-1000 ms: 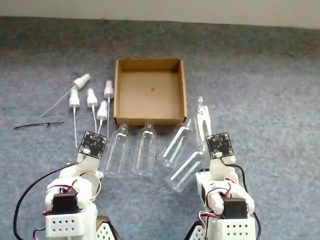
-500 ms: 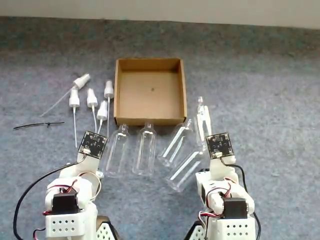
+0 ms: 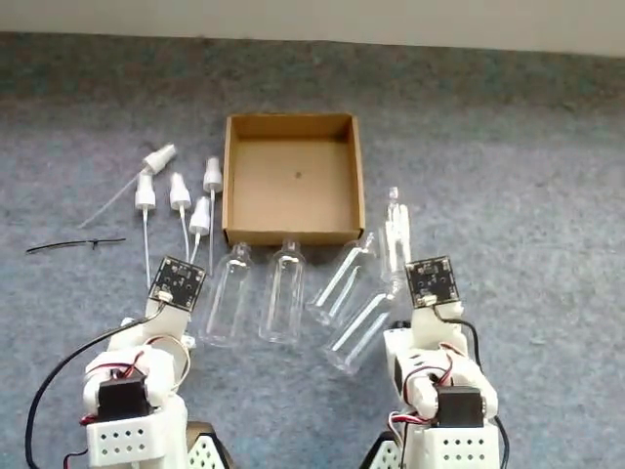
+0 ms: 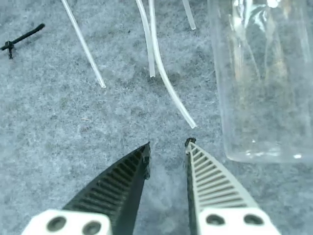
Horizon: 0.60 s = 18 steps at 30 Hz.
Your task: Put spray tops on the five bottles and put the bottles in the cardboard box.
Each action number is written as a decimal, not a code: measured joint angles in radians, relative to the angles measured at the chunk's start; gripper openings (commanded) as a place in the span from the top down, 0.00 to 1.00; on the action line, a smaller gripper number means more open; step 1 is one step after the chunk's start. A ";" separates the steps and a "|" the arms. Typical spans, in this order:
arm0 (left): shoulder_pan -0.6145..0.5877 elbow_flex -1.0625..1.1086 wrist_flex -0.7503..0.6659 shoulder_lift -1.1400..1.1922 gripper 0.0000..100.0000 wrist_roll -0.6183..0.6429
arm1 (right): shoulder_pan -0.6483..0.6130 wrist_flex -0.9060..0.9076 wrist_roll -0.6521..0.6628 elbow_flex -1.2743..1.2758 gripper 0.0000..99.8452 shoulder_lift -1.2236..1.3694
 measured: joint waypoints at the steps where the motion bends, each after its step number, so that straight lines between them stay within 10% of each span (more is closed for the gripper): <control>1: -0.020 0.000 0.000 0.000 0.88 -0.031 | 0.008 -0.032 0.000 0.000 0.99 0.000; 9: -0.031 0.000 -0.002 -0.002 0.88 -0.078 | 0.192 -0.086 0.000 -0.035 0.99 0.000; 18: -0.031 0.000 -0.002 -0.002 0.88 -0.078 | 0.127 0.031 -0.023 -0.324 0.87 0.141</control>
